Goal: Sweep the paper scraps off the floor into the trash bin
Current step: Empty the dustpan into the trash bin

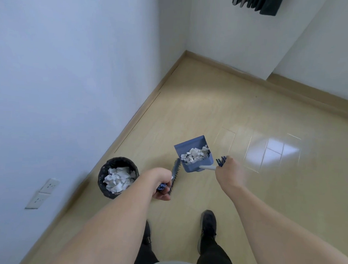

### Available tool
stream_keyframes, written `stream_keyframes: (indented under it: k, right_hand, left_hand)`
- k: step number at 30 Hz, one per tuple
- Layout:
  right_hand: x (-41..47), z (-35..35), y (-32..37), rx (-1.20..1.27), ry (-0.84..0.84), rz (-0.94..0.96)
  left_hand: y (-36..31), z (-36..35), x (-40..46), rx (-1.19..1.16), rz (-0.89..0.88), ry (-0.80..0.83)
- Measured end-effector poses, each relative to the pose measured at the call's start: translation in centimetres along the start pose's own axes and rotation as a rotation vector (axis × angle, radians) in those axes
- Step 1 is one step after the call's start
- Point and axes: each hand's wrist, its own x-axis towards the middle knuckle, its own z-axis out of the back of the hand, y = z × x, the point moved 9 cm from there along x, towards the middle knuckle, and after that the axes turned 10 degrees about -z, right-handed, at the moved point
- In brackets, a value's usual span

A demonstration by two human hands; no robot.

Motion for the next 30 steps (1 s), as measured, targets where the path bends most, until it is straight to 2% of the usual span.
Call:
stream_keyframes:
  k: [6,12,19,25,30]
  right_hand:
    - [-7.5,-3.6,2.9,-0.091,-0.038,-0.059]
    - [-12.0,-5.1,2.1,-0.046,-0.079,-0.066]
    - [-16.8,-8.7,-0.6,0.054,-0.024,-0.010]
    - [-21.5,-9.3,-0.2,-0.058,-0.067,0.059]
    - [-25.7,-9.6,0.3,-0.134,-0.104,0.110]
  left_hand:
    - [6.1,6.2,-1.0,0.027,0.014,0.043]
    - [10.3,7.3,-2.4,0.156,0.026,0.093]
    - [17.6,7.6,-5.9,0.117,0.050,0.009]
    - [24.0,9.6,-7.9,0.081,0.048,-0.007]
    - [25.5,12.2,-8.5,0.131,-0.006,-0.021]
